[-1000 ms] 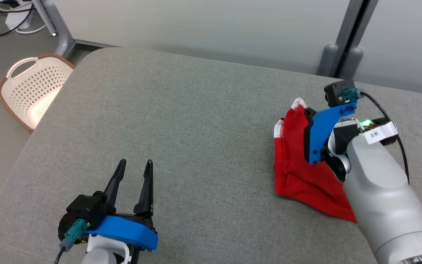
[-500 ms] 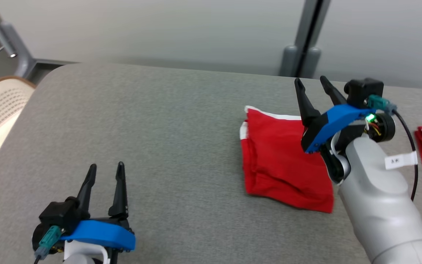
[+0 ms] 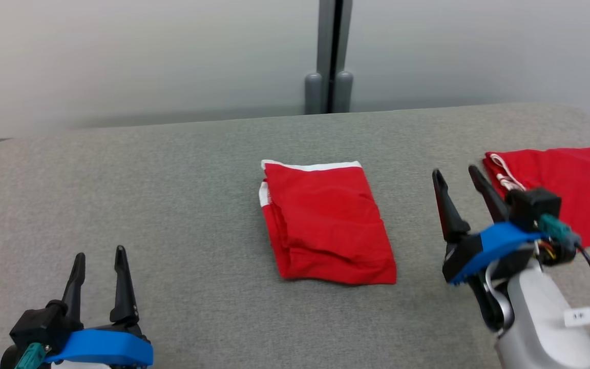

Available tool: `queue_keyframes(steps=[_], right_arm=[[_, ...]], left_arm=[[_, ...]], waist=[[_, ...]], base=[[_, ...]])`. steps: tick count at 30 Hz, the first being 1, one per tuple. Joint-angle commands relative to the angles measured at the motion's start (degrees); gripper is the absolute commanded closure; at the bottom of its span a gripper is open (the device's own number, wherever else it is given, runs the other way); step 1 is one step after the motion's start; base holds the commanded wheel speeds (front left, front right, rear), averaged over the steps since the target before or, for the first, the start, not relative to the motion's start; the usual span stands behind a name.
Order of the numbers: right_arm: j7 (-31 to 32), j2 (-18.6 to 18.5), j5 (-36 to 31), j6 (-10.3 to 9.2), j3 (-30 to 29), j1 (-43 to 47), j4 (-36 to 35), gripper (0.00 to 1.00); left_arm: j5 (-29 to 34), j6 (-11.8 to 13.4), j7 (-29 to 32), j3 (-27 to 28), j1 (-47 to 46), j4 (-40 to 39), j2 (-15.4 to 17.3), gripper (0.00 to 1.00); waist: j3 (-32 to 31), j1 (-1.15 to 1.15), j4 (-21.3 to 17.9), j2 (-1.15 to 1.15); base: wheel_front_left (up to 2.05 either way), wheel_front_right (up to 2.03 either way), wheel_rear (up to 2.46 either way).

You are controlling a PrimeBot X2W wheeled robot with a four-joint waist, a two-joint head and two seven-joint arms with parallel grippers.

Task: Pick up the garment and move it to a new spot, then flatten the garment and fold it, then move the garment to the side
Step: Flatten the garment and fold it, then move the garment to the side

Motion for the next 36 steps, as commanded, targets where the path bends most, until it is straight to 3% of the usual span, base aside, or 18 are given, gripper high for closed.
queue_keyframes(steps=[1, 6, 15, 36], right_arm=[[0.7, 0.2, -0.5, 0.03, -0.3, 3.0, -2.6, 0.00], [1.7, 0.7, -2.2, 0.03, -1.4, 11.8, -11.4, 0.00], [3.7, 1.3, -3.4, 0.03, -2.9, 21.2, -19.7, 0.00], [7.8, 1.6, -2.0, 0.03, -2.4, 23.4, -22.9, 0.00]], left_arm=[[0.1, 0.4, -0.1, 0.3, 0.9, -0.5, 0.5, 0.00], [0.9, 1.4, 0.3, -0.3, 2.8, -1.5, 0.8, 0.00], [1.4, 2.2, 1.1, -0.9, 4.6, -1.7, 1.4, 0.00], [0.4, 2.9, 1.3, -1.6, 4.6, -2.3, 1.4, 0.00]], waist=[[-0.4, 0.01, -1.3, 0.00], [-1.4, 0.01, -2.3, 0.00], [-2.9, 0.01, -2.2, 0.00], [-2.4, 0.01, -1.6, 0.00]], base=[[0.00, 0.00, 0.00], [0.00, 0.00, 0.00], [0.00, 0.00, 0.00], [0.00, 0.00, 0.00]])
